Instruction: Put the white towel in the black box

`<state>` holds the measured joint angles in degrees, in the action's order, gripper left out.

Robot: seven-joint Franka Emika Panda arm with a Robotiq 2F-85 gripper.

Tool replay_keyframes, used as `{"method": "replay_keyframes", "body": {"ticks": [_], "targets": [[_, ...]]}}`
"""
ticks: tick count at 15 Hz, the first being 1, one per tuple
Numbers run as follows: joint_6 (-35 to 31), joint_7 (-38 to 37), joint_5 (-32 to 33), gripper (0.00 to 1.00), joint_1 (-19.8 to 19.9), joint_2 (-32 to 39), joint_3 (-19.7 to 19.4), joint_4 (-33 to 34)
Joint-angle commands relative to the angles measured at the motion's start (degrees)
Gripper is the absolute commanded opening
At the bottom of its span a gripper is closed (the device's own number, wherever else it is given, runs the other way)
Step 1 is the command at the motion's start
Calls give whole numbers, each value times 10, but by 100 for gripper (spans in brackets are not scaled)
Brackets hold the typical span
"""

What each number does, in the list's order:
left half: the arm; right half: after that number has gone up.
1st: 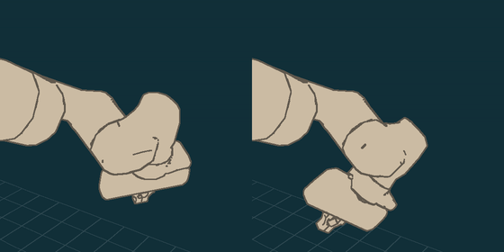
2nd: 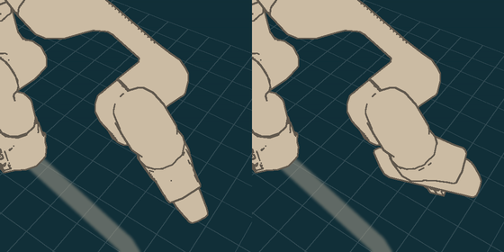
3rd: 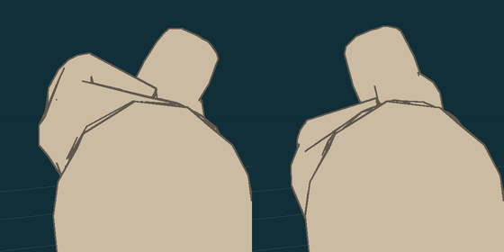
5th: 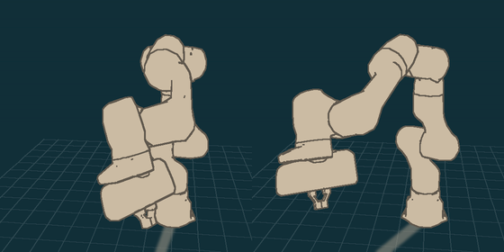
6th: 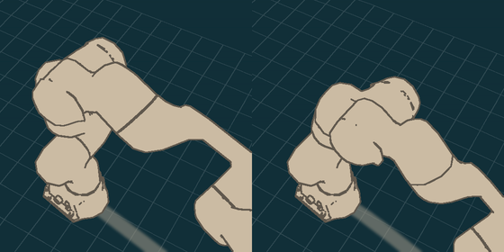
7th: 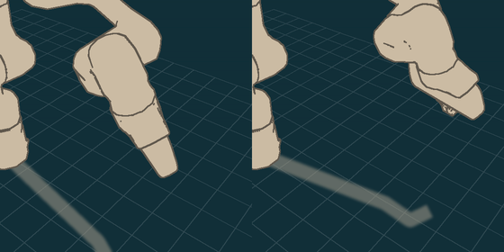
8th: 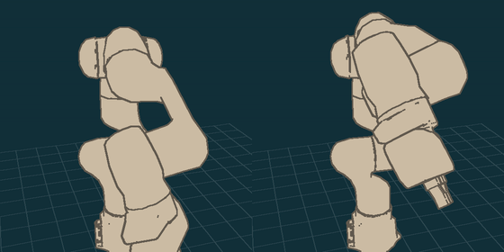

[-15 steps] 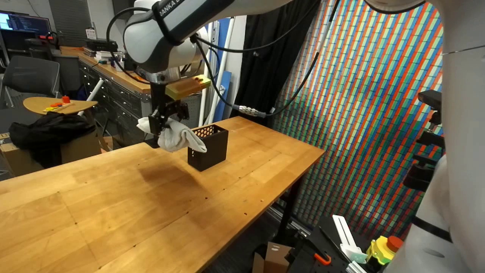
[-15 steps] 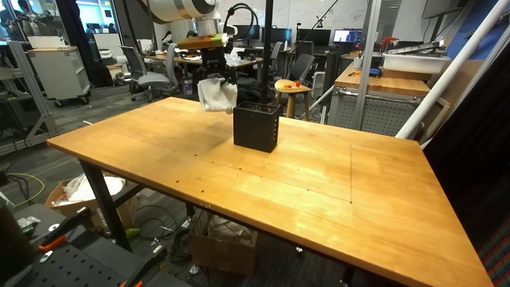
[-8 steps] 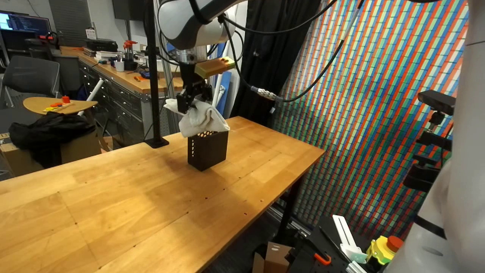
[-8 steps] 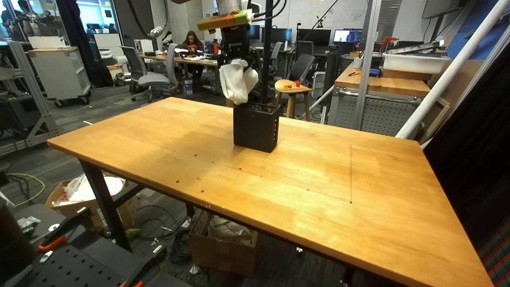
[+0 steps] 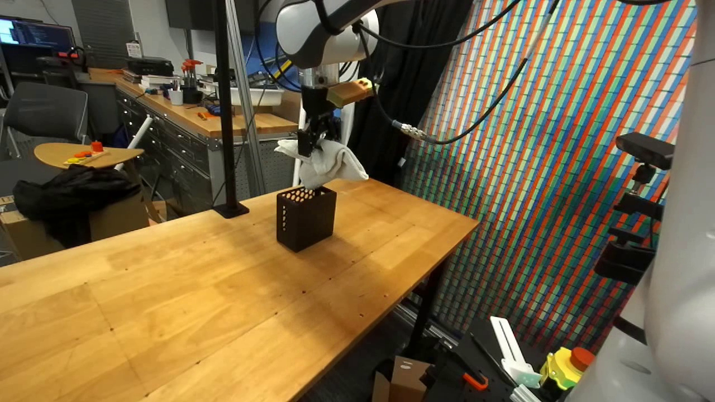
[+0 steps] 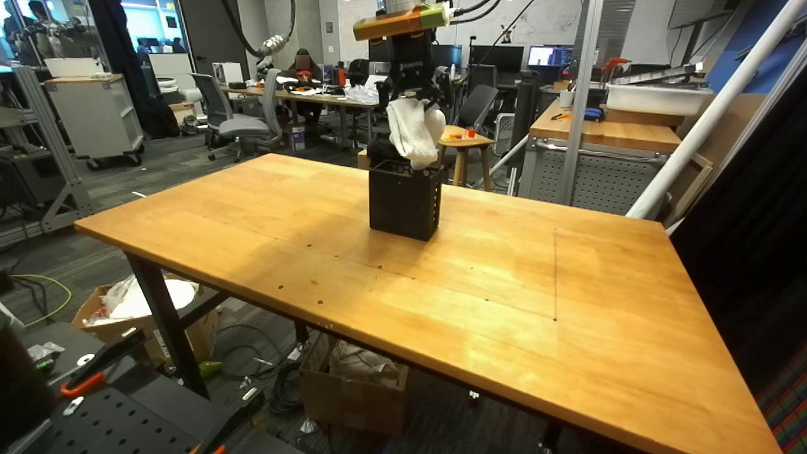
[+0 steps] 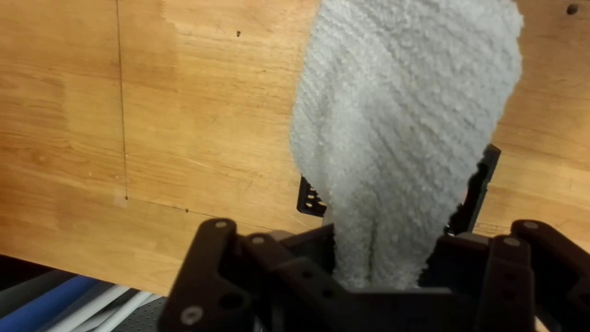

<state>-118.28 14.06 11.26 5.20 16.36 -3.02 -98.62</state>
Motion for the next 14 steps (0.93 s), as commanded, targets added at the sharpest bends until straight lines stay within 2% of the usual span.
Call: {"method": "replay_keyframes", "body": {"ticks": [1, 8, 14], "targets": [[12, 30, -10, 2, 7, 9, 1, 24], [13, 35, -16, 2, 6, 30, 6, 43], [3, 33, -48, 2, 10, 50, 10, 43]]}}
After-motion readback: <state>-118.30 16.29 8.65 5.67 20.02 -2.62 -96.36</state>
